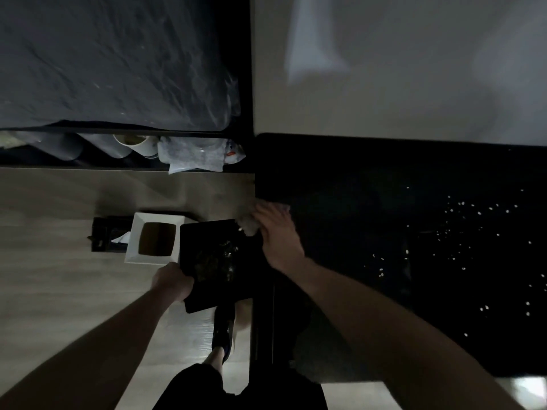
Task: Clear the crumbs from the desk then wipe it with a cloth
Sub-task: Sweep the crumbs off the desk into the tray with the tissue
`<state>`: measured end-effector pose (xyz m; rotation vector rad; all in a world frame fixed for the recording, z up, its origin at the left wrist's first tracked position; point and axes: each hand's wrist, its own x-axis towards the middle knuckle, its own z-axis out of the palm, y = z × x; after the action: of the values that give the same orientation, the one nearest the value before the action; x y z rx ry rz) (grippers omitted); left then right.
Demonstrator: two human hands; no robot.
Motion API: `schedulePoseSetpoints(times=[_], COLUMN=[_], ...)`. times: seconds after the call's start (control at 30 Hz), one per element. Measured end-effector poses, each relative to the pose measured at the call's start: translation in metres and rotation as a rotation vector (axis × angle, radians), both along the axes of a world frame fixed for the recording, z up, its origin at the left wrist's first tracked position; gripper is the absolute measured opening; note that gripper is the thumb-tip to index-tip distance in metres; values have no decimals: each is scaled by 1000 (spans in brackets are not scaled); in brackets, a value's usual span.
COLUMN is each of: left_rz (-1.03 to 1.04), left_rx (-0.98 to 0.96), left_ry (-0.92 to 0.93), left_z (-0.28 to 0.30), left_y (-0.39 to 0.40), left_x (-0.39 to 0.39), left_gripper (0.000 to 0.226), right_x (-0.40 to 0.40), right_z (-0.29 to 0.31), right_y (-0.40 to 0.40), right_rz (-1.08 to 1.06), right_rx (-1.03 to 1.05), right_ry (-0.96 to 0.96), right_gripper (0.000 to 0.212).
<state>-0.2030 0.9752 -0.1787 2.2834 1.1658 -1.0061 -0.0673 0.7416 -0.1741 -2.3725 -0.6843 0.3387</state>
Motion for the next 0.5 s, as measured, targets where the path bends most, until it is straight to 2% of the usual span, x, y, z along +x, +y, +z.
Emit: schedulePoseSetpoints(times=[0.07, 0.13, 0.23, 0.33, 0.5], left_rz=[-13, -21, -28, -50, -81], left_rx=[-3, -13, -22, -30, -49], left_ry=[5, 0, -7, -8, -3], left_z=[3, 5, 7, 9, 2], left_y=[1, 3, 9, 12, 27], left_x=[-3, -7, -15, -23, -42], left_gripper=[21, 23, 24, 21, 21], right_x=[-36, -66, -100, -120, -140], right_z=[9, 20, 34, 46, 67], right_y=[10, 18, 18, 0, -60], right_rz=[10, -2, -130, -358, -673], right_rx=[49, 84, 167, 292, 417], right_ry=[117, 287, 492, 538, 501], right_gripper=[54, 46, 40, 39, 37])
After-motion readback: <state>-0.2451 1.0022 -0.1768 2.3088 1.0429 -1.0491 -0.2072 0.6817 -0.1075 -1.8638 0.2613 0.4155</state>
